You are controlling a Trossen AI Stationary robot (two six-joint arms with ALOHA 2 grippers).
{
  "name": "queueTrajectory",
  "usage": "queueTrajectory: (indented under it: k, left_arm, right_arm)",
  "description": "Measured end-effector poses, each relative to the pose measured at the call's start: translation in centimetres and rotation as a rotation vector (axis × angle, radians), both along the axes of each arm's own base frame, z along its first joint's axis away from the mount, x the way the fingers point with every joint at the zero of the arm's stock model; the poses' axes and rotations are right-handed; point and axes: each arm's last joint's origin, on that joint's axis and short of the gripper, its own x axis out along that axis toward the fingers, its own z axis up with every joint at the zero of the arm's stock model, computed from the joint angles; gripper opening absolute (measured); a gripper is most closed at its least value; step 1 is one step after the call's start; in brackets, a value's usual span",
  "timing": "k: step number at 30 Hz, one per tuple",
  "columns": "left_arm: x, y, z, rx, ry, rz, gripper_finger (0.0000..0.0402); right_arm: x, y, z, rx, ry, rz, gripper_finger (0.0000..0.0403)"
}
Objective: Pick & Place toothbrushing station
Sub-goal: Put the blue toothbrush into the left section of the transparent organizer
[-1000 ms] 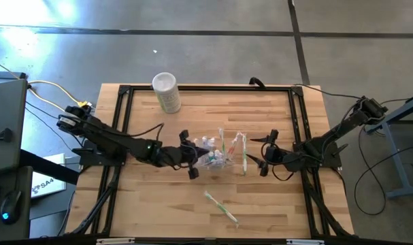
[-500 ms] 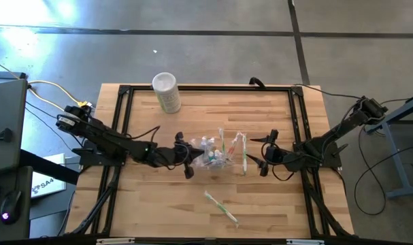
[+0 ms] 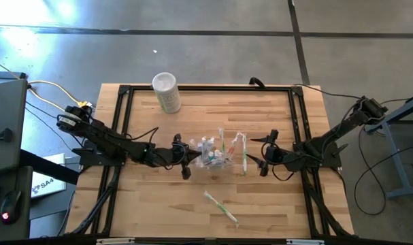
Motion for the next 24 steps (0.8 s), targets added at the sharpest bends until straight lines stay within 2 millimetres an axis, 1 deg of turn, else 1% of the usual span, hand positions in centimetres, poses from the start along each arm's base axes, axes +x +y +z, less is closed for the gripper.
queueTrajectory:
  k: [2,4,8,11,17,24]
  left_arm:
    - [0.1,-0.1,-0.2,-0.003,0.008,-0.015,0.0]
    - [0.3,0.0,-0.8,0.003,0.028,-0.01,0.0]
    - [1.0,0.6,-1.9,-0.026,0.048,0.003,0.0]
    - [1.7,1.1,-2.4,-0.054,0.036,-0.033,0.0]
    - [1.9,1.8,-2.4,-0.046,0.039,-0.076,0.0]
    - [1.9,1.8,-2.5,-0.045,0.04,-0.077,0.0]
  right_arm:
    - [0.0,0.0,0.0,0.0,0.0,-0.001,0.0286]
    - [0.0,0.0,0.1,0.003,-0.005,0.0,0.0286]
    - [0.0,0.0,0.1,0.0,-0.007,-0.002,0.0286]
    - [0.0,0.0,0.1,0.0,-0.007,-0.002,0.0286]
    - [0.0,0.0,0.1,-0.003,-0.004,-0.001,0.0286]
    - [0.0,0.0,0.0,-0.009,0.005,-0.002,0.0286]
